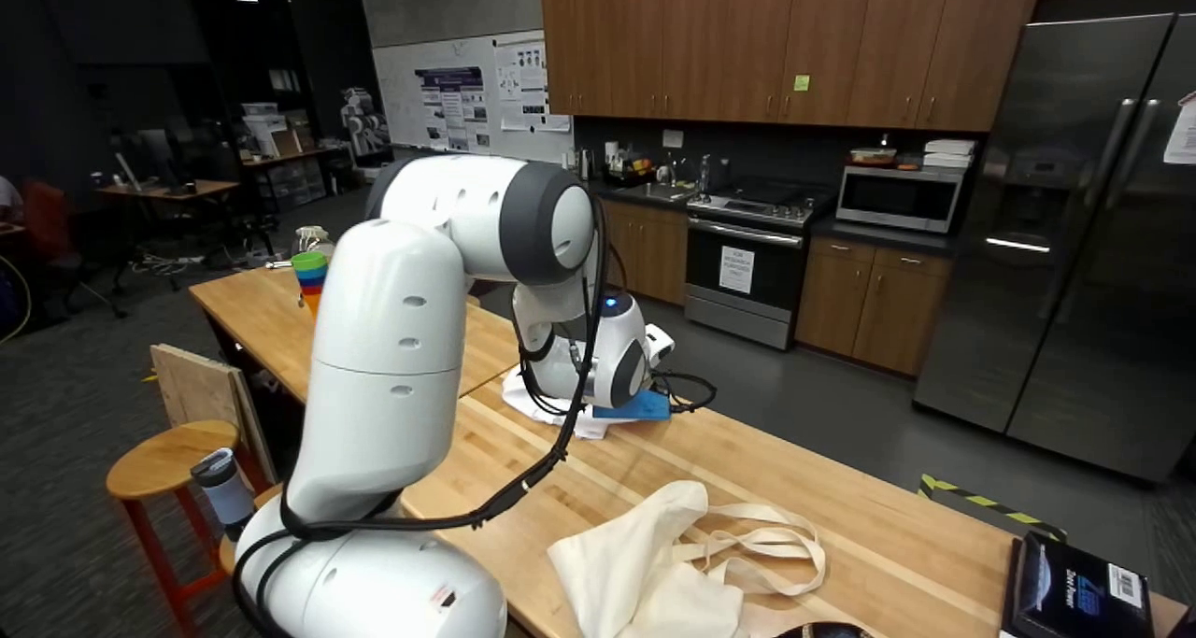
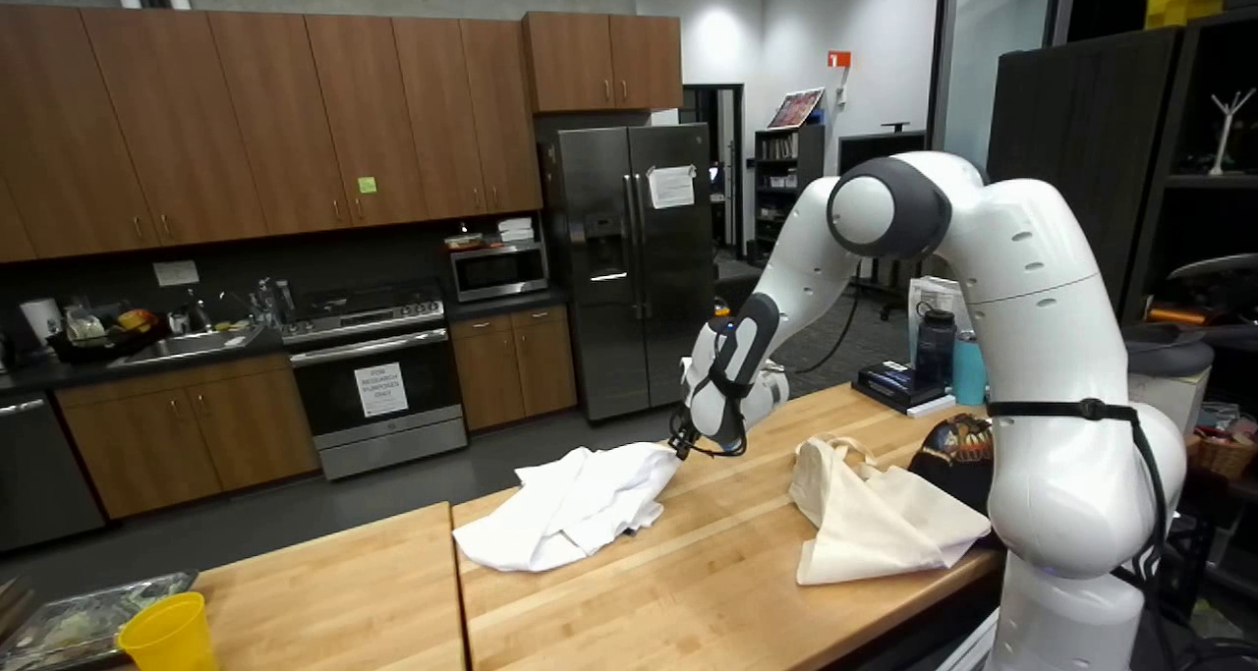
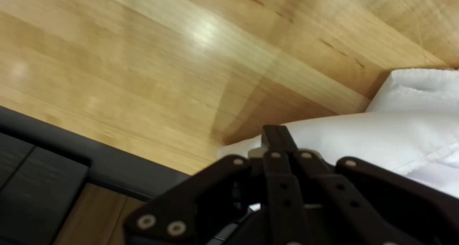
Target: Move the bag and the white towel to the right
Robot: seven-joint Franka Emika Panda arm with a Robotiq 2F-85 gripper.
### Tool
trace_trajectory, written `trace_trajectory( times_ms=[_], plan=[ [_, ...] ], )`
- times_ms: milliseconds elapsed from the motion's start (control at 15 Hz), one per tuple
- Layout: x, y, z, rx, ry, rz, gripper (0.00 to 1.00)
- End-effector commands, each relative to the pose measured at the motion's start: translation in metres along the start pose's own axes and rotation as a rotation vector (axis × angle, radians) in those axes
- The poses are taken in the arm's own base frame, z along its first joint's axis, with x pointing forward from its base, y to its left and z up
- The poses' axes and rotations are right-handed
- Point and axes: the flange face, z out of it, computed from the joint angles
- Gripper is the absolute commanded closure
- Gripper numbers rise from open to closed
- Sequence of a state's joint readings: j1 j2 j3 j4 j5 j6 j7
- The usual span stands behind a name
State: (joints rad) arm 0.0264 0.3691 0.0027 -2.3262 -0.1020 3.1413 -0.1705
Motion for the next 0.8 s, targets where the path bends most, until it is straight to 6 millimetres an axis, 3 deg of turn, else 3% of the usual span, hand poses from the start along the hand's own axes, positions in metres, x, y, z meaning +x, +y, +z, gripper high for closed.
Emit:
trace_trajectory(
  times_ms=[0, 400, 533, 733],
  plan=[
    [-0.059, 0.026, -0.059, -0.072, 0.009, 0.139, 1.00],
    [-0.137, 0.130, -0.099, -0.207, 0.026, 0.291, 1.00],
    [-0.167, 0.154, -0.104, -0.245, 0.006, 0.338, 1.00],
    [-0.211, 0.166, -0.109, -0.266, -0.019, 0.386, 1.00]
  ],
)
